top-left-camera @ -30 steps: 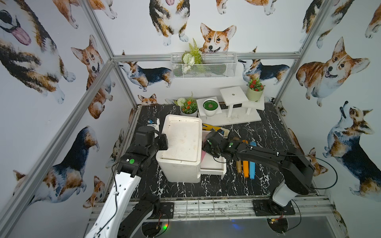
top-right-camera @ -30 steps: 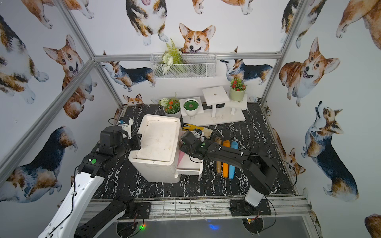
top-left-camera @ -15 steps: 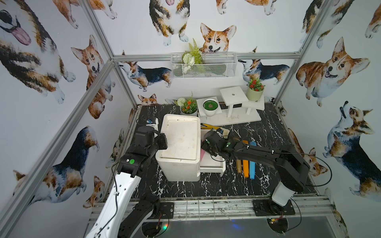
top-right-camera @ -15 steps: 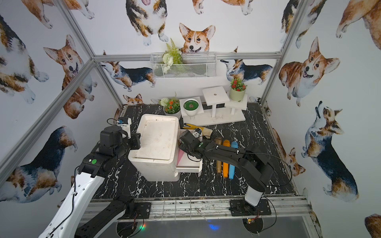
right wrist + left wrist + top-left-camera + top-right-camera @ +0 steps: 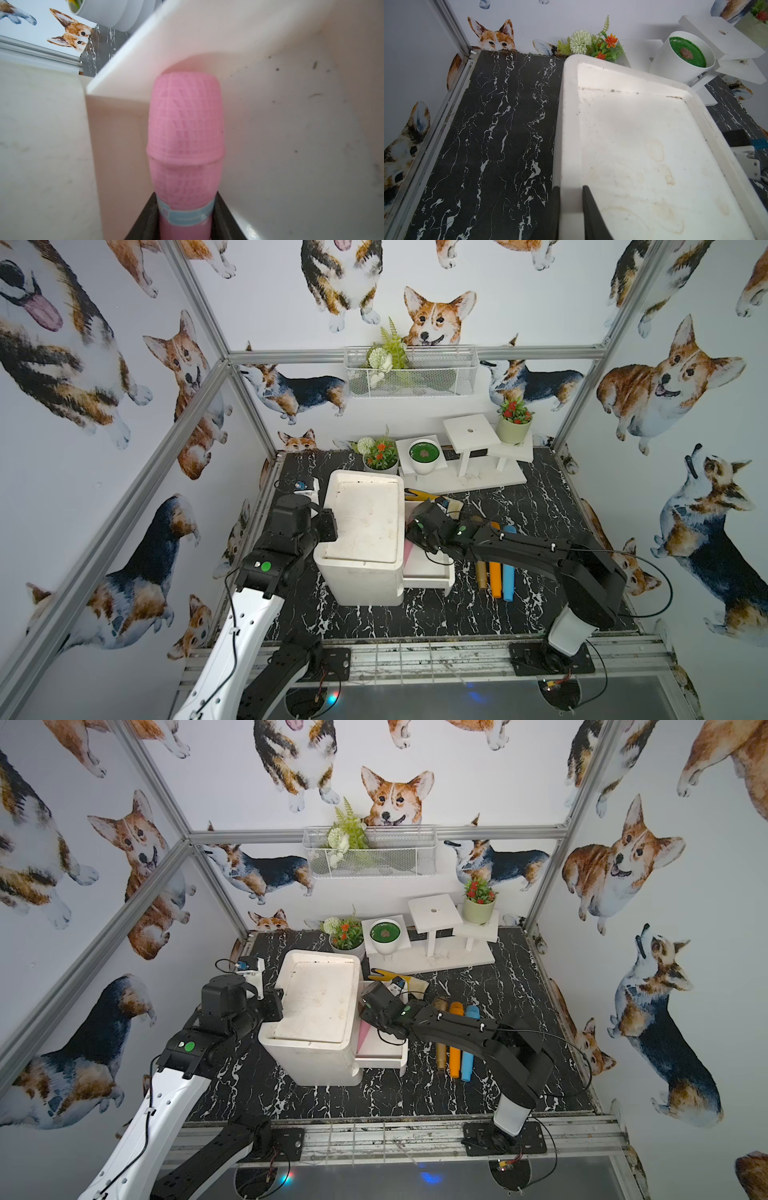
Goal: Take the microphone out of the drawer
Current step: Pick up the microphone from the drawer.
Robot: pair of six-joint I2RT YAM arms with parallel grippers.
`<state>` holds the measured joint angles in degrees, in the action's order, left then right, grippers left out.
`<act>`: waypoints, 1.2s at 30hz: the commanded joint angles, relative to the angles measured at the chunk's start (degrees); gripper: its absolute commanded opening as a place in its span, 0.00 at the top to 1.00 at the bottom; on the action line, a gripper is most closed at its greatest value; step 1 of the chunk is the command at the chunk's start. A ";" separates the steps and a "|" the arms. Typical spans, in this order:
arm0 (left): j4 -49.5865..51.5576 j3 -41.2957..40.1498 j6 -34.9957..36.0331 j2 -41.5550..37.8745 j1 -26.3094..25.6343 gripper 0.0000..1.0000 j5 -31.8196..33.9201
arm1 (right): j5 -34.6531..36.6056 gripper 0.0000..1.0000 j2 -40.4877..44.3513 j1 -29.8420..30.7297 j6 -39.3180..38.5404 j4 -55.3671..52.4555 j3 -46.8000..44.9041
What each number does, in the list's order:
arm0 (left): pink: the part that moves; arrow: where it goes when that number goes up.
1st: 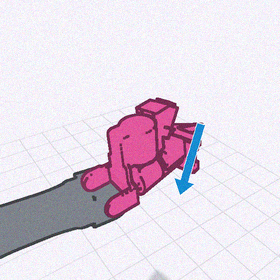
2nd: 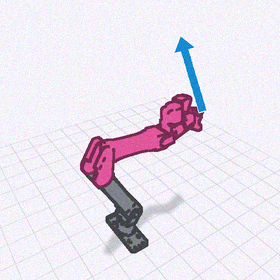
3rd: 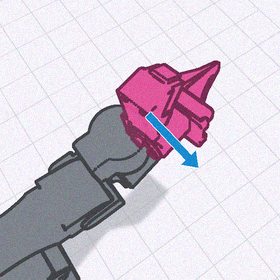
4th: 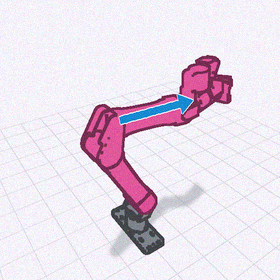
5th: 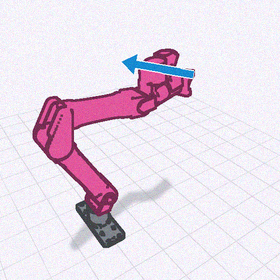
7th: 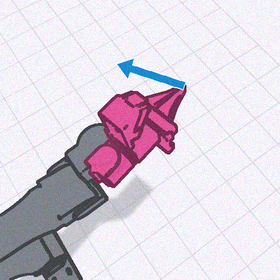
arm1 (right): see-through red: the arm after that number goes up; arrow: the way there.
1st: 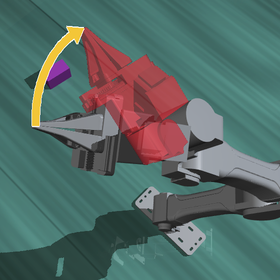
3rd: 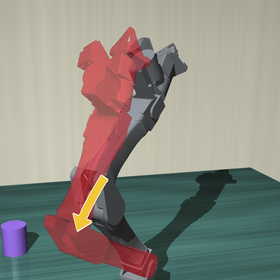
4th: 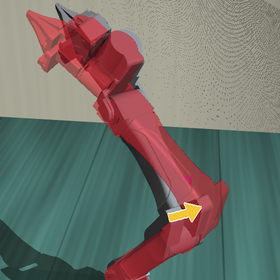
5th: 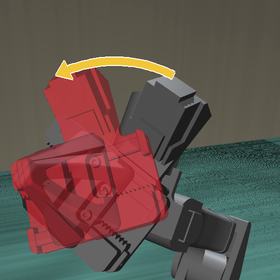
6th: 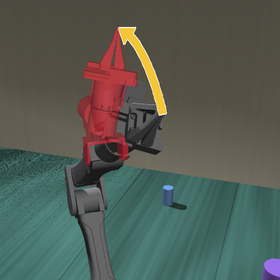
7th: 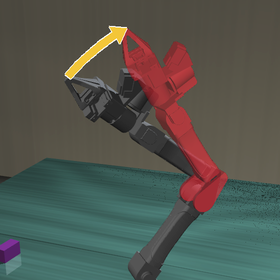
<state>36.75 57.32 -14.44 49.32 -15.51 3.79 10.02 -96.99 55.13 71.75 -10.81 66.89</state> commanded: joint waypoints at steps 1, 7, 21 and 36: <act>4.29 -1.00 -1.75 0.47 -0.05 1.00 -2.65 | -1.27 0.73 1.38 0.32 -6.46 -2.10 2.04; 4.42 -0.89 -1.56 0.52 -0.05 1.00 -2.61 | 1.10 0.74 3.92 0.24 -11.93 -5.97 3.83; 4.75 -0.39 -1.48 0.85 -0.05 1.00 -2.63 | 5.26 0.76 14.23 -2.91 -20.42 -13.26 0.99; 5.00 0.07 -2.00 1.08 -0.05 1.00 -2.78 | 10.96 0.78 37.28 -11.07 -24.81 -21.87 -10.44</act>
<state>36.93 57.93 -14.48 49.67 -15.51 3.79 17.89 -63.83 45.84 49.84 -28.45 58.02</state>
